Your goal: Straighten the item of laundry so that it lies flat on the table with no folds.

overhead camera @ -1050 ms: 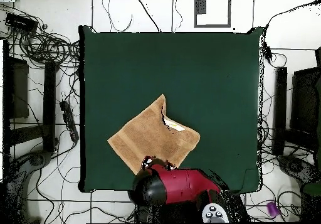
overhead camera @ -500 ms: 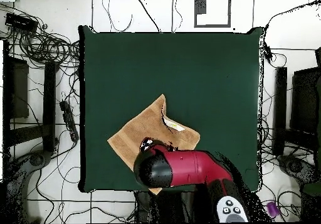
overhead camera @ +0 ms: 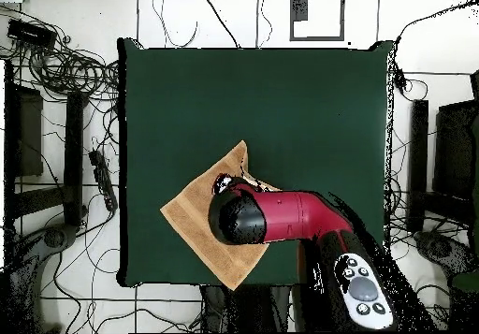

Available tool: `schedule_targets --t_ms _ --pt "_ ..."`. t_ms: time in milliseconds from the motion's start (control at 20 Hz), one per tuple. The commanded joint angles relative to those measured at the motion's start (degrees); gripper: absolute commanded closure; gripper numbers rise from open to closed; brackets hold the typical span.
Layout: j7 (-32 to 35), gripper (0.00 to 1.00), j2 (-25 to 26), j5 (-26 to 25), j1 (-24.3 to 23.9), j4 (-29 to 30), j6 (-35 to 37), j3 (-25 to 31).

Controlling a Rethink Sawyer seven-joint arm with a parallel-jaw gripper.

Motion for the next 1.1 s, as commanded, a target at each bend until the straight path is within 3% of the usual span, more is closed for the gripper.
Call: schedule_targets --t_ms 50,550,1100 --pt "-10.71 0.0 5.13 -3.98 -1.99 -6.91 4.66 9.41" --pt "-16.19 0.0 3.59 -6.27 -7.76 -6.93 11.05 14.75" --pt "-16.72 0.0 3.85 -10.82 -12.92 -5.31 11.77 19.42"
